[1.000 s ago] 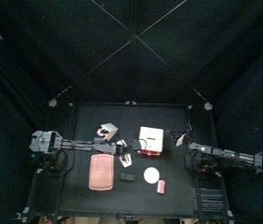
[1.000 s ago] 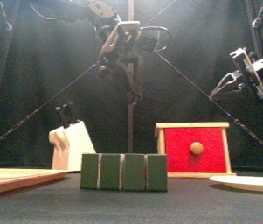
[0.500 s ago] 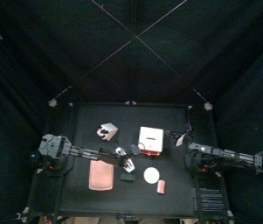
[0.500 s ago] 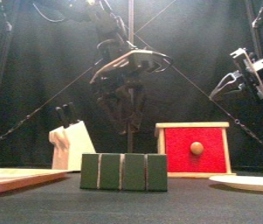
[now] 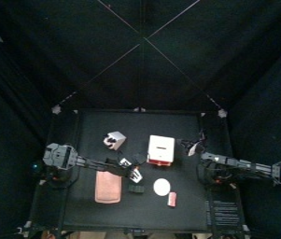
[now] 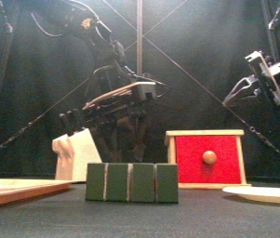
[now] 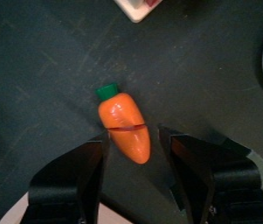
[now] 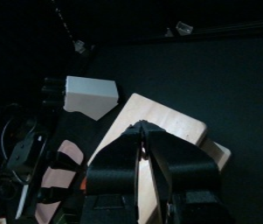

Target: Grab carrot

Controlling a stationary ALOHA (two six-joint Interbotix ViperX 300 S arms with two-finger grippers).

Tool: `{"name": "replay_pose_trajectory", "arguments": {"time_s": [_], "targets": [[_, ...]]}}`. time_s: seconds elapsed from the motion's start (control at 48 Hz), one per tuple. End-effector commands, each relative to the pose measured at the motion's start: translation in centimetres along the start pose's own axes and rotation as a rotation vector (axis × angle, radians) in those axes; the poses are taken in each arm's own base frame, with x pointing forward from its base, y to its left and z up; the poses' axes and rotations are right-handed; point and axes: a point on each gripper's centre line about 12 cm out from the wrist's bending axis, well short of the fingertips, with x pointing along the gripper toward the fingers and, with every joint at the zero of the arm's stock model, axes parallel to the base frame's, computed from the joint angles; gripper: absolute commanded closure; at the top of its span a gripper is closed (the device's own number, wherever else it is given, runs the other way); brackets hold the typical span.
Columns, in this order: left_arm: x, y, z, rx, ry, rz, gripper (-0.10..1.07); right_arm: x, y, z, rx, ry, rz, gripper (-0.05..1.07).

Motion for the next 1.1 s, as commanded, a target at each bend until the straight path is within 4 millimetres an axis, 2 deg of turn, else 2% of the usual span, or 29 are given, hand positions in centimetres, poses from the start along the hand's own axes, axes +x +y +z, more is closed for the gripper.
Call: {"name": "replay_pose_trajectory", "arguments": {"time_s": [0.0, 0.25, 0.688, 1.083], "targets": [[-0.3, -0.1, 0.7, -0.011, -0.025, -0.023, 0.13, 0.1, 0.1, 0.2, -0.006, -0.004, 0.000, 0.54], [0.9, 0.2, 0.5, -0.016, -0.015, -0.018, 0.13, 0.1, 0.0, 0.2, -0.004, -0.004, -0.004, 0.54], [2.0, 0.5, -0.1, -0.012, 0.008, 0.002, 0.15, 0.1, -0.2, 0.2, 0.000, -0.009, -0.012, 0.54], [1.5, 0.5, 0.0, -0.006, 0.000, -0.004, 0.35, 0.1, -0.2, 0.2, 0.001, -0.008, -0.013, 0.54]]}}
